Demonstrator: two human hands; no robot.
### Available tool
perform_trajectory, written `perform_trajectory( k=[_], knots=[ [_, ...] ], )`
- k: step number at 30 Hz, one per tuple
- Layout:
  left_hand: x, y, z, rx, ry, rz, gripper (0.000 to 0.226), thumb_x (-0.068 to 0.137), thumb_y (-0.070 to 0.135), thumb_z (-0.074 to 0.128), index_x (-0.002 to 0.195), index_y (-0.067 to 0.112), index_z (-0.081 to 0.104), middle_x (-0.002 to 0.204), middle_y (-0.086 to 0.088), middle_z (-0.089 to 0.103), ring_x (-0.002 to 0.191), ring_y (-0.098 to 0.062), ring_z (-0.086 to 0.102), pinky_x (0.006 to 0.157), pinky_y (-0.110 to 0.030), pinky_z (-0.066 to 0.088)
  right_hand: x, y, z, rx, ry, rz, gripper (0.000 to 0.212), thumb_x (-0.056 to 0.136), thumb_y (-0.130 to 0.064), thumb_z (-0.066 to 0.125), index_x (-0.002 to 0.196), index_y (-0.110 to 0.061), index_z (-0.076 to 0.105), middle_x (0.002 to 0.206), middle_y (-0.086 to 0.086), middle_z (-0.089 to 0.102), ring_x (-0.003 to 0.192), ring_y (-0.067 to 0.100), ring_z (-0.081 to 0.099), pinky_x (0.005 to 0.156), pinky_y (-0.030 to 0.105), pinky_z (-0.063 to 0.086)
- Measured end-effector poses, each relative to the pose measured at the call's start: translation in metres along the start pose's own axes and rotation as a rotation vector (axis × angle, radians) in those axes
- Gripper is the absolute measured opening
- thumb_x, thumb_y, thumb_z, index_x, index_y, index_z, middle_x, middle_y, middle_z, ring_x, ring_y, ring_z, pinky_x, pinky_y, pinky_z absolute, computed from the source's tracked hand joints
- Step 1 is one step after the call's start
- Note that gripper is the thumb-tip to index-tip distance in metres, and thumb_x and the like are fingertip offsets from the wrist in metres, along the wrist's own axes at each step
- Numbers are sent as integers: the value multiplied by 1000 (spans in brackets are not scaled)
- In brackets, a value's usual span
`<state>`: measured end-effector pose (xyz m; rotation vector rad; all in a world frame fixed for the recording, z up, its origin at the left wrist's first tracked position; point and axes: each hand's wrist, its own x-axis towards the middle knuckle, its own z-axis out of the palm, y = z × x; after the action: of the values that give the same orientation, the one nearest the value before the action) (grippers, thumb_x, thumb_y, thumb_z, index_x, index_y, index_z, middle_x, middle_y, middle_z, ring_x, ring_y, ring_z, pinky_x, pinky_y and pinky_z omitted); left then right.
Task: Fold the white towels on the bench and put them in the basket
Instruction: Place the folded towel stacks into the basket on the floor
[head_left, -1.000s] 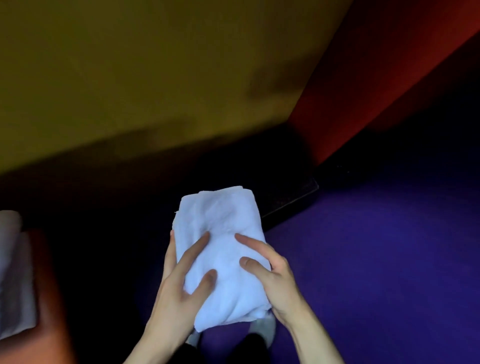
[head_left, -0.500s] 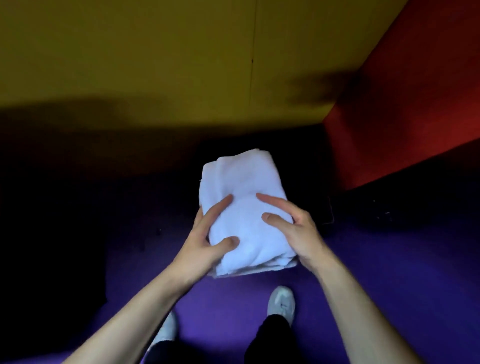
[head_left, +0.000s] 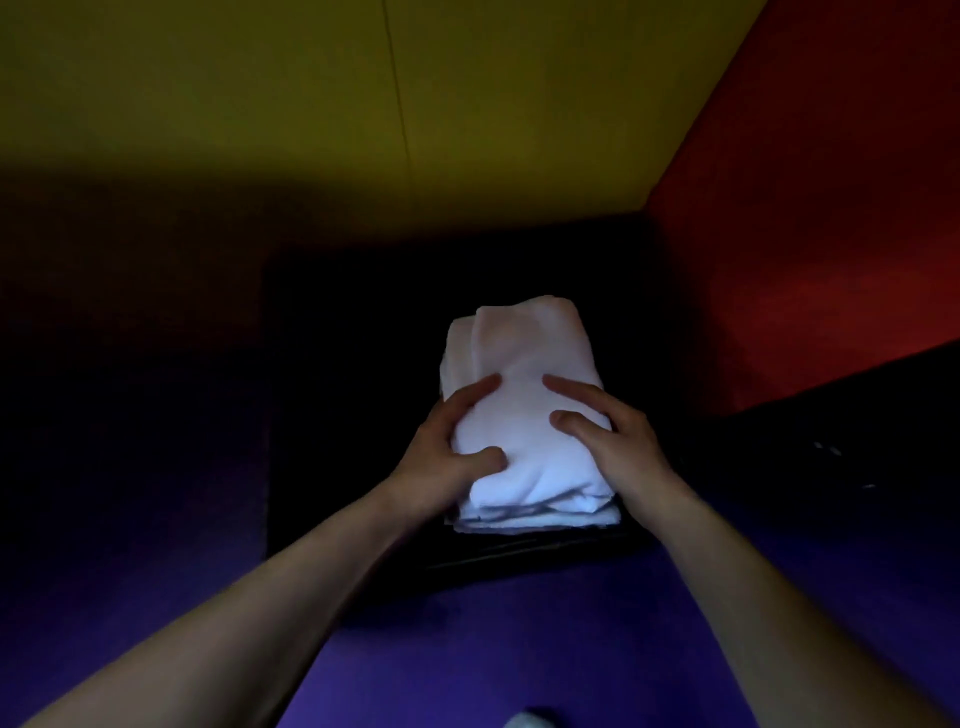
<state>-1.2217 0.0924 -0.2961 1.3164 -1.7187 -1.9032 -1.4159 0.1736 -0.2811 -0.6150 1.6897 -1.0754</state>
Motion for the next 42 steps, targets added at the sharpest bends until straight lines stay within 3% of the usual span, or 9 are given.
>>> perform_trajectory(
  k=[7, 10, 12, 14, 17, 20, 25, 33, 42],
  knots=[
    [65, -52, 26, 34, 12, 42, 83, 62, 44, 72, 141, 52, 47, 143, -3, 47, 128, -14, 53, 98, -17, 49, 60, 42, -15, -230, 60, -99, 36, 96, -20, 63, 121, -45, 70, 145, 2, 50, 127, 14, 53, 95, 14, 46],
    [100, -80, 40, 305, -88, -2, 94, 70, 62, 62, 155, 46, 24, 163, -8, 18, 148, -25, 27, 112, -24, 33, 81, 65, -13, -795, -20, -46, 54, 103, -32, 51, 154, -40, 35, 169, 5, 6, 150, 23, 21, 120, 29, 25],
    [111, -99, 51, 493, -170, -42, 92, 87, 55, 63, 157, 44, 4, 168, -14, -2, 154, -34, 12, 119, -33, 22, 83, 84, -6, -1240, -147, 6, 72, 104, -37, 46, 161, -32, 2, 168, 6, -15, 156, 25, -2, 126, 37, 4],
    [114, -103, 58, 491, -185, -69, 85, 97, 41, 60, 153, 50, -3, 167, -15, -13, 154, -35, 9, 120, -34, 21, 82, 93, -3, -1302, -183, 68, 73, 106, -37, 41, 161, -29, -7, 167, 5, -22, 156, 23, -11, 126, 36, -2],
    [108, -87, 57, 638, -99, -105, 78, 100, 36, 56, 159, 44, 5, 168, -13, -6, 152, -40, 14, 122, -46, 25, 79, 77, 1, -1253, -150, 60, 72, 105, -38, 41, 162, -29, -2, 169, 4, -13, 156, 22, -5, 125, 37, 2],
    [85, -54, 42, 687, -42, -116, 71, 101, 42, 50, 160, 41, 9, 169, -5, 4, 150, -36, 20, 119, -45, 26, 66, 46, 10, -1206, -75, 16, 74, 103, -38, 47, 161, -30, 2, 170, 4, -2, 155, 24, 7, 126, 37, 9],
    [14, 26, 13, 1037, 24, 75, 68, 101, 44, 48, 160, 38, 14, 169, -5, 7, 150, -34, 21, 116, -49, 28, 17, -20, 23, -1112, 23, -110, 72, 100, -34, 51, 161, -29, 15, 168, 4, 14, 150, 25, 23, 123, 38, 19],
    [-120, 152, -55, 1053, 199, 139, 64, 90, 47, 37, 151, 29, 42, 161, -8, 35, 142, -38, 38, 111, -52, 37, -90, -146, 60, -975, 83, -357, 71, 91, -24, 61, 157, -23, 34, 161, 9, 35, 144, 29, 37, 116, 45, 34],
    [-245, 243, -135, 993, 487, 107, 56, 90, 39, 53, 144, 24, 51, 156, -8, 42, 140, -36, 41, 110, -49, 37, -169, -275, 138, -930, 42, -552, 64, 90, -24, 61, 152, -22, 43, 156, 8, 42, 140, 28, 42, 112, 44, 33]
  ],
)
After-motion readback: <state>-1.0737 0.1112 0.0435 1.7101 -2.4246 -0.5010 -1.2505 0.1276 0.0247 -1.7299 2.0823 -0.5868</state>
